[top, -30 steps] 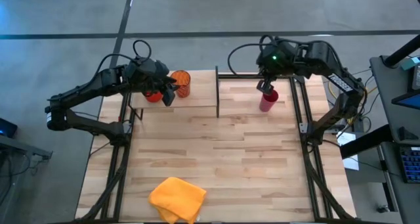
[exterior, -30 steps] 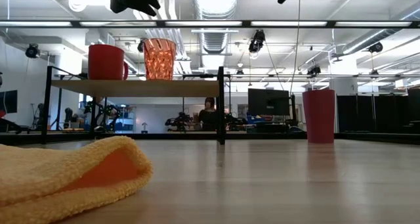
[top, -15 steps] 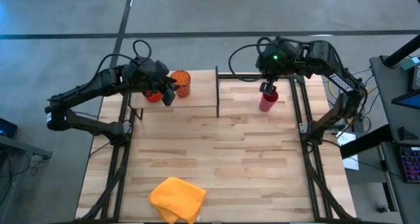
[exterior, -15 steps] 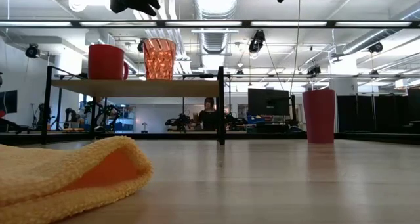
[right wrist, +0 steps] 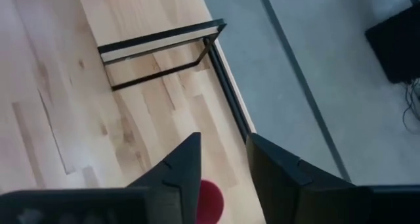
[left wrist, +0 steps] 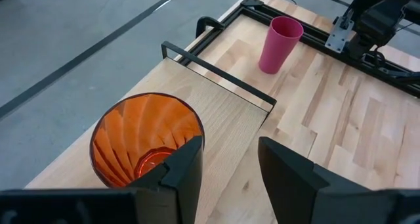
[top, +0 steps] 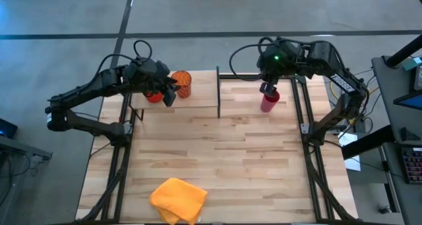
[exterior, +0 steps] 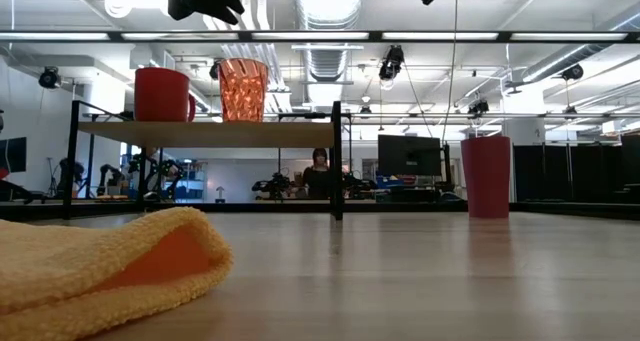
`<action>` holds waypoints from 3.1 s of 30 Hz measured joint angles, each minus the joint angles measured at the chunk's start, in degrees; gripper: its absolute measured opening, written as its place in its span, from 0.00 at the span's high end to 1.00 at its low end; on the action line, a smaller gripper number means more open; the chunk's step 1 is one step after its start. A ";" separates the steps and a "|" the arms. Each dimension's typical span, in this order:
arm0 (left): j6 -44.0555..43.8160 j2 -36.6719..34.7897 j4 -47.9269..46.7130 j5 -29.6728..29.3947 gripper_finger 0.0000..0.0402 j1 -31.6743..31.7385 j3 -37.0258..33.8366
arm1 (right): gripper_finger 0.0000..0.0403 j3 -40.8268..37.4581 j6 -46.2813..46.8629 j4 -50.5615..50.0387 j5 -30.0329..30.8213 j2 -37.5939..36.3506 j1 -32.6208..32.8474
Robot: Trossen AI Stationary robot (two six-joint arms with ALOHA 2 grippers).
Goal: Stack small to large cups/mugs on shelf
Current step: Put the pink cup on the shelf
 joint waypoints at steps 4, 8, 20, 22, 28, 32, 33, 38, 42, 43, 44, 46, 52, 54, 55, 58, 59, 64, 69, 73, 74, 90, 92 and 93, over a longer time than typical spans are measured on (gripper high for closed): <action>0.02 0.01 0.00 -0.02 0.66 -0.02 0.00 | 0.72 0.00 2.24 0.04 0.02 0.00 0.00; 0.02 0.44 -0.01 -0.02 0.66 0.00 -0.01 | 0.74 0.00 3.18 0.07 0.04 0.00 0.00; 0.17 3.74 0.00 0.19 0.66 -0.02 -0.02 | 0.76 -0.03 3.80 5.17 0.52 0.00 -0.04; 0.17 4.27 -0.01 0.30 0.66 -0.02 -0.02 | 0.76 -0.10 5.85 0.56 2.08 0.00 -0.03; 0.13 4.22 -0.04 0.33 0.67 -0.02 0.15 | 0.76 -4.80 14.58 -2.00 2.59 -0.87 -1.40; 0.16 3.90 -0.02 0.61 0.67 -0.02 1.86 | 0.76 -10.66 17.42 -2.46 -0.12 -0.83 -3.29; 0.17 3.76 0.03 0.62 0.67 -0.02 2.47 | 0.76 -12.54 17.44 -2.33 -1.90 -0.58 -3.93; 0.17 3.37 0.00 0.61 0.67 -0.02 5.31 | 0.76 -24.13 19.43 -2.43 -6.02 0.03 -6.22; 0.20 2.75 0.14 0.62 0.67 -0.02 7.06 | 0.76 -32.01 17.50 -2.44 -5.93 0.00 -7.65; 0.22 2.64 0.17 0.61 0.67 -0.02 7.18 | 0.77 -33.56 17.57 -2.41 -5.97 -0.16 -8.06; 0.22 2.62 0.13 0.61 0.67 -0.02 7.24 | 0.77 -34.81 17.58 -2.47 -5.99 -0.26 -8.23; 0.22 2.56 0.04 0.61 0.67 -0.02 7.26 | 0.77 -36.45 17.57 -2.39 -5.99 -0.28 -8.65; 0.24 2.35 0.00 0.61 0.67 -0.02 7.08 | 0.80 -37.74 16.82 -1.08 -5.99 -0.31 -8.81; 0.24 2.40 0.00 0.61 0.67 -0.02 7.08 | 0.81 -38.03 16.16 0.11 -6.01 -0.31 -8.79; 0.24 2.40 0.00 0.61 0.67 -0.02 7.08 | 0.81 -38.07 15.88 0.66 -6.01 -0.31 -8.80; 0.24 2.40 0.00 0.61 0.67 -0.02 7.06 | 0.83 -38.10 14.60 2.11 -7.51 -0.33 -8.81; 0.24 2.40 0.00 0.61 0.67 -0.02 7.06 | 0.83 -38.10 14.56 2.72 -8.23 -0.33 -8.81; 0.24 2.40 0.00 0.61 0.67 -0.02 7.06 | 0.83 -38.25 15.77 4.88 -8.72 -0.33 -9.19; 0.24 2.40 0.00 0.97 0.67 -0.02 7.04 | 0.83 -39.15 16.59 5.50 -8.73 0.11 -10.36; 0.24 2.40 0.01 1.01 0.67 -0.02 7.02 | 0.83 -40.21 18.47 5.79 -8.84 0.37 -10.82; 0.24 2.40 0.00 1.01 0.67 -0.02 7.02 | 0.83 -40.63 18.75 5.81 -8.95 0.37 -10.82; 0.24 2.40 0.00 0.98 0.67 -0.02 6.99 | 0.83 -47.17 19.05 10.55 -8.96 0.39 -10.82; 0.24 2.40 0.01 0.98 0.67 -0.02 6.99 | 0.83 -47.50 19.05 10.98 -8.96 0.39 -10.82; 0.24 2.40 0.02 0.98 0.67 -0.02 6.99 | 0.83 -47.54 19.05 11.40 -8.96 0.41 -10.82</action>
